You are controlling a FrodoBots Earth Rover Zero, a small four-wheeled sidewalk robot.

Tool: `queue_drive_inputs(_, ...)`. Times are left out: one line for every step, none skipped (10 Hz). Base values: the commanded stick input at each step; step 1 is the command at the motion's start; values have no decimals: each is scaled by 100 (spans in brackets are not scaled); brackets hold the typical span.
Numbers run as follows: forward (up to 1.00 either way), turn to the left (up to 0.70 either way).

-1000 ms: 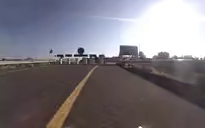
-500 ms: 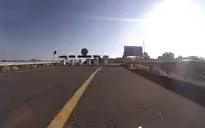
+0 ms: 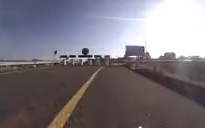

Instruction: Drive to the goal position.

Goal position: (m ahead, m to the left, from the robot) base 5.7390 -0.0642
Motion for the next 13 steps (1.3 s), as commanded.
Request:
queue_drive_inputs(70, 0)
queue_drive_inputs(70, 0)
queue_drive_inputs(70, 0)
queue_drive_inputs(70, 0)
queue_drive_inputs(70, 0)
queue_drive_inputs(70, 0)
queue_drive_inputs(70, 0)
queue_drive_inputs(70, 0)
queue_drive_inputs(70, 0)
queue_drive_inputs(70, 0)
queue_drive_inputs(70, 0)
queue_drive_inputs(70, 0)
queue_drive_inputs(70, 0)
